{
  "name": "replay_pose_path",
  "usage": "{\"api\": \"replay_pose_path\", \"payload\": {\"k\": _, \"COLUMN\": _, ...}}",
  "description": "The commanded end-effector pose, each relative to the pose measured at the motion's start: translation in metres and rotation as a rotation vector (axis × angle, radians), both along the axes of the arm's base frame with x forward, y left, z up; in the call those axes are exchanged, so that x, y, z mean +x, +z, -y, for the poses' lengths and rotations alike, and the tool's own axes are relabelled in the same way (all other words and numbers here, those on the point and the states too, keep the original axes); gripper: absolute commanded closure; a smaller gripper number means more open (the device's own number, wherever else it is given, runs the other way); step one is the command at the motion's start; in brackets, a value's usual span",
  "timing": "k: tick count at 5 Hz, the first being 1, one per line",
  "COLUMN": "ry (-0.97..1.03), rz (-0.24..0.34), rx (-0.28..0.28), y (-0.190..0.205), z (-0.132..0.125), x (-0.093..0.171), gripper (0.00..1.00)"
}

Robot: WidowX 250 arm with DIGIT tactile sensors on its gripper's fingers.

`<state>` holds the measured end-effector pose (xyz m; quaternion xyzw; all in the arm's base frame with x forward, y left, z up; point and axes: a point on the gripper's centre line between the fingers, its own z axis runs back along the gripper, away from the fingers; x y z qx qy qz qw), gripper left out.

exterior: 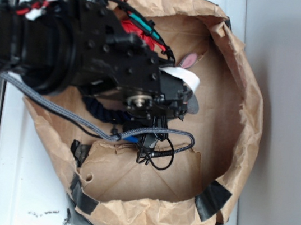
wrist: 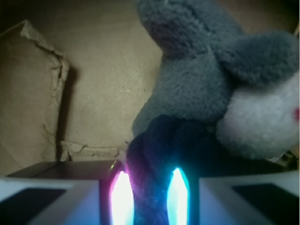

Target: Grab the blue rope.

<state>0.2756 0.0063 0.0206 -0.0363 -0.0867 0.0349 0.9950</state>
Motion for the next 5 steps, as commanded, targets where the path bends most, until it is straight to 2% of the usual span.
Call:
{"api": "replay_pose_path", "payload": {"k": 1, "ry": -0.025, "rz": 0.175, "rx": -0.085, "y": 0.039, "z": -0.004, "x": -0.001, "gripper": 1.00}}
{"api": "replay_pose_path", "payload": {"k": 2, "ry": -0.006, "rz": 0.234, "rx": -0.124, "y": 0.042, "z": -0.011, "x": -0.010, "gripper": 1.00}}
{"api": "replay_pose_path", "payload": {"k": 3, "ry": -0.056, "rz": 0.235, "rx": -0.153, "y": 0.091, "z": -0.027, "x": -0.034, "gripper": 1.00}}
{"api": "replay_pose_path", "payload": {"k": 4, "ry": -0.054, "rz": 0.261, "rx": -0.160, "y": 0.134, "z": -0.040, "x": -0.061, "gripper": 1.00}}
{"api": "replay_pose_path", "payload": {"k": 5, "ry": -0.046, "rz": 0.254, "rx": -0.144, "y": 0.134, "z": -0.039, "x": -0.064, "gripper": 1.00}}
